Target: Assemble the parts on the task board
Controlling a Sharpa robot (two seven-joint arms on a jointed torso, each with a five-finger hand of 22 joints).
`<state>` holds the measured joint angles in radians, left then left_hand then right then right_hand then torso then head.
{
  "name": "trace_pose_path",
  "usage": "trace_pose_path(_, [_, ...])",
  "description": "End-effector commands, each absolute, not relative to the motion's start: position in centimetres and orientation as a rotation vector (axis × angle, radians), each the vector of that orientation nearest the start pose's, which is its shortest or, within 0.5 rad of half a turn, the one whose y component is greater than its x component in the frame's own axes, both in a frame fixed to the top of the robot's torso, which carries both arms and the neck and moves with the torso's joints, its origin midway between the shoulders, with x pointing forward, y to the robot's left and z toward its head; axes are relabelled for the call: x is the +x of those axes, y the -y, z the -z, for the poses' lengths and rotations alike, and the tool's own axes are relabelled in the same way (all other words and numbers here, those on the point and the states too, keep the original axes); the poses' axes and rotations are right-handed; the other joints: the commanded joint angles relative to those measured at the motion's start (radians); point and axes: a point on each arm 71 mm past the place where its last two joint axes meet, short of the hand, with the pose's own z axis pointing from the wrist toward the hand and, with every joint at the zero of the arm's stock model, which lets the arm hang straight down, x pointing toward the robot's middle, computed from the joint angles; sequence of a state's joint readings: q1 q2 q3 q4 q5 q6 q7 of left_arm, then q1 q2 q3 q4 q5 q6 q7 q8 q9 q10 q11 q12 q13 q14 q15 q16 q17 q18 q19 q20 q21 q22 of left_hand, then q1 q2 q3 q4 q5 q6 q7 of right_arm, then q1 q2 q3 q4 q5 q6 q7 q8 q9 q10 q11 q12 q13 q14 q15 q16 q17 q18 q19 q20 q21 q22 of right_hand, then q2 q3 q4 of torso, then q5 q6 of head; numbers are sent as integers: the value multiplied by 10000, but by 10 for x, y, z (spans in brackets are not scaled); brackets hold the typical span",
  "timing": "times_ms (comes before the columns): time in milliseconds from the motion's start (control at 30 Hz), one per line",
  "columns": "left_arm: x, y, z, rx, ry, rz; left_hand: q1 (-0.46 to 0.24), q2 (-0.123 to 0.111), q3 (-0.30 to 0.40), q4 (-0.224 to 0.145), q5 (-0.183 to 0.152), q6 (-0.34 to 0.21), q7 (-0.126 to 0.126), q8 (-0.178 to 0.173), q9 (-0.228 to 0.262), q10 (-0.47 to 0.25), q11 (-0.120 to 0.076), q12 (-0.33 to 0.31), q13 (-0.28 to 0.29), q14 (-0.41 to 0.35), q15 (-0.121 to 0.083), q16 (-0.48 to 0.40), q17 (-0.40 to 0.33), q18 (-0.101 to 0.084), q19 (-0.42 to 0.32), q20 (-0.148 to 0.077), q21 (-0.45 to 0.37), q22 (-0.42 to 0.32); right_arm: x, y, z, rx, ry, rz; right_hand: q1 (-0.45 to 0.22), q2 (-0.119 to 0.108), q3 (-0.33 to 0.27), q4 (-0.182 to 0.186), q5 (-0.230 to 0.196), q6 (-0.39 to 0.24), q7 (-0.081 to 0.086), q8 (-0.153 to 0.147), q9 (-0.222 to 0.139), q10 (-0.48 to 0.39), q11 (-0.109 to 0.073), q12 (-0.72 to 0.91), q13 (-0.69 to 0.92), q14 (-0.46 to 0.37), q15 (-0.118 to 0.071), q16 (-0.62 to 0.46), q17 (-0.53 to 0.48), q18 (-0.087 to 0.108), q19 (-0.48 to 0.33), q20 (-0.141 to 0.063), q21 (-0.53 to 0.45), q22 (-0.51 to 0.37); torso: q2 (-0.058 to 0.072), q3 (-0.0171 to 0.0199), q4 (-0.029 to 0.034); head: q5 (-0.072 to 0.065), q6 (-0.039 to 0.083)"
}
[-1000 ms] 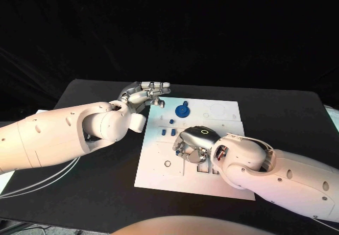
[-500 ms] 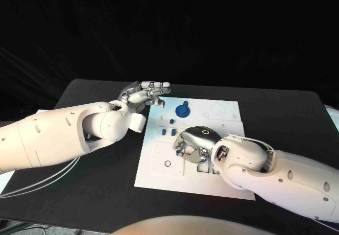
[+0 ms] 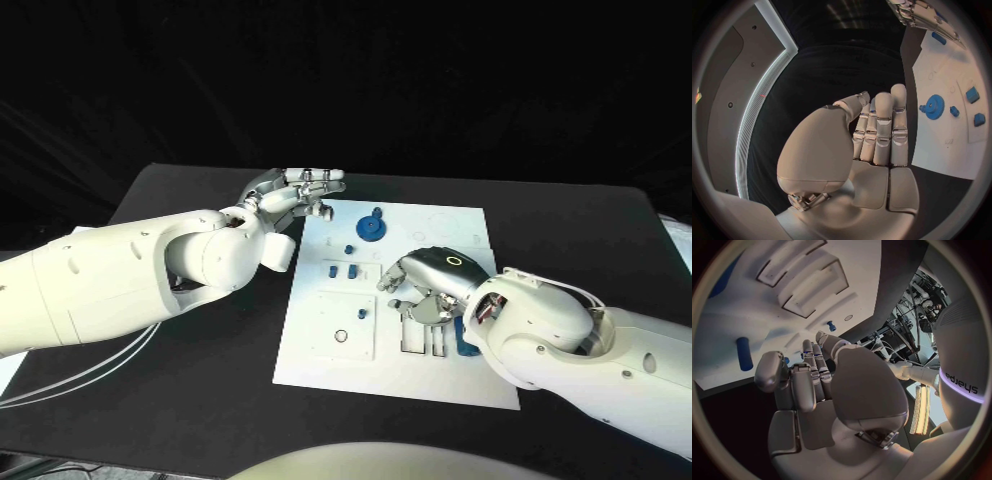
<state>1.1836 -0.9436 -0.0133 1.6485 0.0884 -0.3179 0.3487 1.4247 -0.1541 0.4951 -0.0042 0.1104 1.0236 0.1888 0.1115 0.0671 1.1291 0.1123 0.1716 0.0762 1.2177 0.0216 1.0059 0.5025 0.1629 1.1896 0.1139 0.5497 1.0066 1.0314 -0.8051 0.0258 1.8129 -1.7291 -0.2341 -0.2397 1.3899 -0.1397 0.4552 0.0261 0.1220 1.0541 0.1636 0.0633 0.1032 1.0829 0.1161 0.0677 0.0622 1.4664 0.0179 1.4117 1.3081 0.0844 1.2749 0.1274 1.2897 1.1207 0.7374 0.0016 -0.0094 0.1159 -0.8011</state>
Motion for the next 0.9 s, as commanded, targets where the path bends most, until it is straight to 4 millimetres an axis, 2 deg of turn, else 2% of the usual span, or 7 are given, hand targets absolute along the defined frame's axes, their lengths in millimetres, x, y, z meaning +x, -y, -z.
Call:
trace_pose_path(33, [466, -221, 170, -12421, -14241, 15972, -25, 91, -8, -54, -11, -71, 18, -38, -9, -39, 2, 46, -10, -72, -13, 29, -17, 187, -49, 24, -47, -13, 394, 111, 195, -3881, -16482, -7676, 22, -67, -56, -30, 35, -47, -29, 3, -17, -54, -60, 44, 4, 510, 79, -50, 12, 183, -62, 18, -31, -10, -2, 2, -7, -51, 32])
trace_pose_path(267, [465, -221, 170, -12404, -14250, 16016, -19, 95, -7, -63, -10, -70, 17, -37, -8, -43, 1, 52, -11, -74, -13, 31, -20, 188, -50, 24, -49, -14, 405, 136, 190, -3966, -16692, -6536, -31, -146, -222, -35, -82, -145, -115, -12, -67, -270, -54, 2, -4, 496, 92, -90, -52, 199, -97, 19, -99, -92, 3, -13, 12, -122, 98])
trace_pose_path(467, [465, -222, 170, -12405, -14241, 16009, -19, 95, -7, -63, -10, -70, 17, -37, -8, -43, 1, 52, -11, -74, -13, 31, -20, 188, -50, 24, -49, -14, 411, 153, 191, -4198, -16759, -5611, 0, -212, -372, -72, -221, -199, -191, -8, -105, -393, -77, 4, 0, 485, 86, -133, -119, 223, -160, 0, -190, -208, 9, 5, 13, -117, 106])
trace_pose_path(900, [465, -221, 170, -12398, -14281, 16060, -12, 100, -11, -78, -10, -69, 17, -34, -6, -49, 1, 65, -11, -80, -13, 32, -26, 189, -52, 25, -52, -15, 416, 159, 192, -4294, -16570, -5135, 2, -162, -449, -44, -280, -188, -232, 7, -121, -446, -108, 20, 5, 478, 65, -162, -163, 232, -177, -26, -232, -254, 9, -2, 18, -165, 143])
